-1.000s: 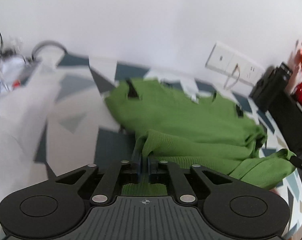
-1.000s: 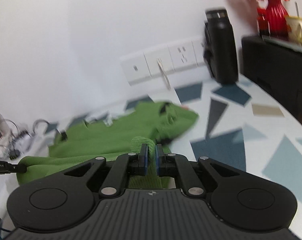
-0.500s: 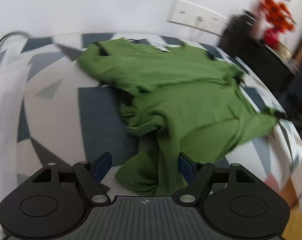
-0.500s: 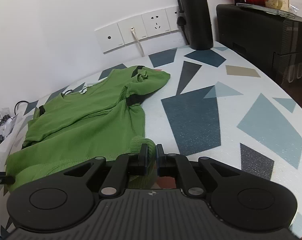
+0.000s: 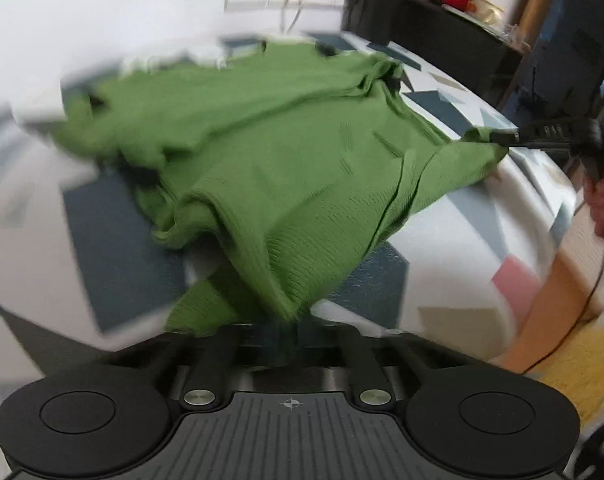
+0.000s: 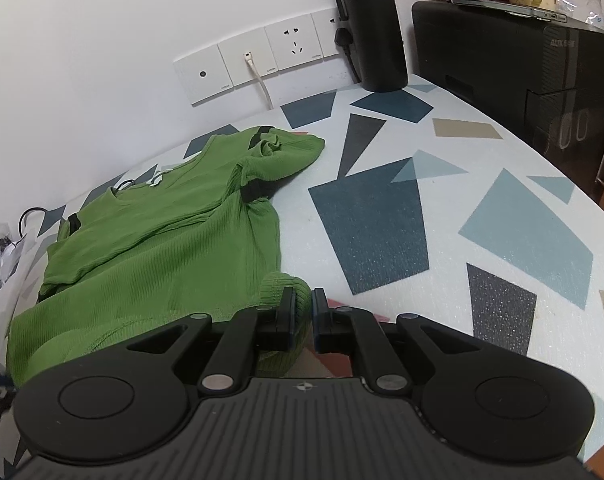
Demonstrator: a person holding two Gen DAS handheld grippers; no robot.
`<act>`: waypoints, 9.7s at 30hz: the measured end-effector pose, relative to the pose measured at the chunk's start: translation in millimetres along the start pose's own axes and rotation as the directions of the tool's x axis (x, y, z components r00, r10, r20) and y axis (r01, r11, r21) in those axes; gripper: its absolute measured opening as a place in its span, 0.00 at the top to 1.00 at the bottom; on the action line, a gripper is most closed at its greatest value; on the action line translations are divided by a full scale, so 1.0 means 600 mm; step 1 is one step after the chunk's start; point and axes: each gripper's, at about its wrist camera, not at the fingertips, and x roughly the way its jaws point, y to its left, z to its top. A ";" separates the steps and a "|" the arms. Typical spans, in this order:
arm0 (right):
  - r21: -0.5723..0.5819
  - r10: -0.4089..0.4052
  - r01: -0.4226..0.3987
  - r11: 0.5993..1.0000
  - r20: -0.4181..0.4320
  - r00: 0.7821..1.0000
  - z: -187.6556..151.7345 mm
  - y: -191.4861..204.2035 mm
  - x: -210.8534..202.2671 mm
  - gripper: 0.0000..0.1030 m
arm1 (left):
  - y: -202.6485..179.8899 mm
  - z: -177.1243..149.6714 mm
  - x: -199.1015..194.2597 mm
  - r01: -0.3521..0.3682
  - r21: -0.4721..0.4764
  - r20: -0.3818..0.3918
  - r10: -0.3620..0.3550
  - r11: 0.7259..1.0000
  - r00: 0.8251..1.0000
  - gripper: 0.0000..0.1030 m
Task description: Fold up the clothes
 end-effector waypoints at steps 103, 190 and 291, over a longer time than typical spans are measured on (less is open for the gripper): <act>-0.114 0.009 -0.031 0.993 -0.185 0.983 -0.109 -0.007 -0.090 0.93 | 0.050 -0.115 -0.108 0.086 -0.556 0.026 -0.086 0.827 0.996 0.94; -0.470 -0.069 0.049 0.882 -0.026 0.997 0.096 0.192 0.220 0.32 | 0.058 0.199 0.097 -0.301 -0.177 0.096 0.321 0.937 0.942 0.69; -0.269 -0.116 0.051 0.962 -0.233 0.966 0.094 0.078 0.183 0.00 | 0.074 0.127 0.075 -0.476 -0.222 -0.091 0.468 0.851 0.879 0.01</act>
